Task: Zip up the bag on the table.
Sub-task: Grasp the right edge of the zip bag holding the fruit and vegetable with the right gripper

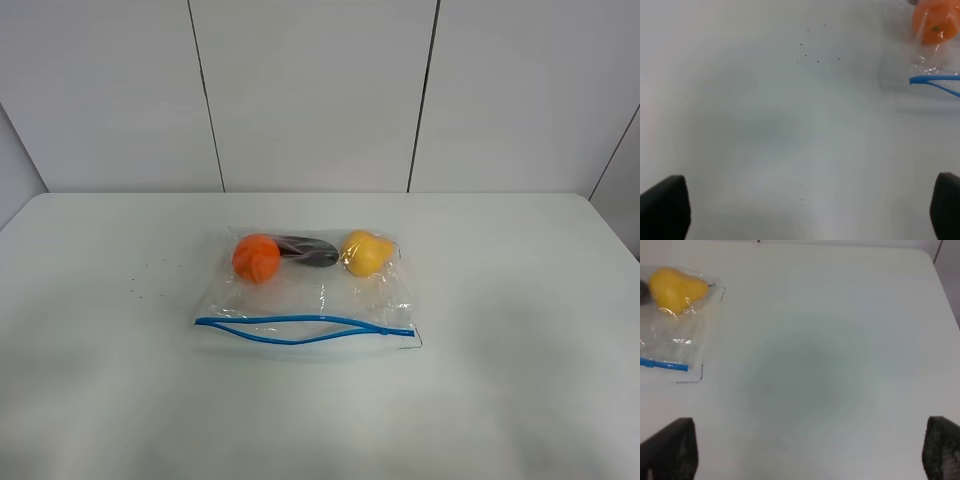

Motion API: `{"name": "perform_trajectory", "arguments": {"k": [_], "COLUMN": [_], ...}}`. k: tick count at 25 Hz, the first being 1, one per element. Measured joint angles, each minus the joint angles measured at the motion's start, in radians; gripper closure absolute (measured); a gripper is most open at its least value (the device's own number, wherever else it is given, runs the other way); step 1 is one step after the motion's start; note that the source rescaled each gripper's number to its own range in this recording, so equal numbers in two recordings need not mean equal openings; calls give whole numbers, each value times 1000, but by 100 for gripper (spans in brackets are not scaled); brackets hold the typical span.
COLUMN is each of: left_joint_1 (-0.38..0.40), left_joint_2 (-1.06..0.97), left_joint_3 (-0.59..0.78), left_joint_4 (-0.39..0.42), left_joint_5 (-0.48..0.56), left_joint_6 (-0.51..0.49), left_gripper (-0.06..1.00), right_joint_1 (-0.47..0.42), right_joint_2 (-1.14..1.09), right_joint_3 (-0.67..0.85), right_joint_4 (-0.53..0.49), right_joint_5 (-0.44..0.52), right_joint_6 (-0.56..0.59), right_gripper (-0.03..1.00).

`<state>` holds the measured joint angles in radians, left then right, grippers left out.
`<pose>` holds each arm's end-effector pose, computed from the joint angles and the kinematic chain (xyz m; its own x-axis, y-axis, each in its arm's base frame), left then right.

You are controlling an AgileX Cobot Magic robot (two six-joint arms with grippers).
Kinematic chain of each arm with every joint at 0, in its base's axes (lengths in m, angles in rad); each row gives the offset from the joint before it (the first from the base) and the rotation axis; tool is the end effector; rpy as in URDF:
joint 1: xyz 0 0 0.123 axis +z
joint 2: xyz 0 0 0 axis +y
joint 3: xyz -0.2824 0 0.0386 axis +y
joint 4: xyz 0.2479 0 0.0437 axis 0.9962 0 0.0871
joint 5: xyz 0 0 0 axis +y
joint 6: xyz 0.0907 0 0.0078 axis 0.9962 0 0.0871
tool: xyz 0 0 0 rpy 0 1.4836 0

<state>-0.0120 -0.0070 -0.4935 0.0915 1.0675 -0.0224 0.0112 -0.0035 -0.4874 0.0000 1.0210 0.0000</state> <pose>-0.0055 0.0074 0.2751 -0.4612 0.0273 -0.8869 -0.0491 0.9972 0.0562 -0.0023 0.0000 0.2769 -0.4285 -0.0048 -0.9035 -0.0112 0.9999 0.0000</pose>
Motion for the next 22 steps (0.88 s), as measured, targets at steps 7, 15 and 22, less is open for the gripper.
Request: {"name": "perform_trajectory", "arguments": {"k": [7,15,22], "left_joint_1": [0,0,0], "left_joint_2": [0,0,0], "left_joint_3": [0,0,0], "left_joint_4": [0,0,0], "left_joint_5": [0,0,0], "left_joint_6": [0,0,0], "left_gripper": [-6,-6,-6], "right_joint_1": [0,0,0], "right_joint_2": [135,598,1096], "right_joint_3": [-17,-34,-35], "right_joint_4": [17,240,647], "right_joint_5": [-26,-318,-495], "right_joint_6": [11,-53,-477], "right_gripper": [-3,-3,-3]}}
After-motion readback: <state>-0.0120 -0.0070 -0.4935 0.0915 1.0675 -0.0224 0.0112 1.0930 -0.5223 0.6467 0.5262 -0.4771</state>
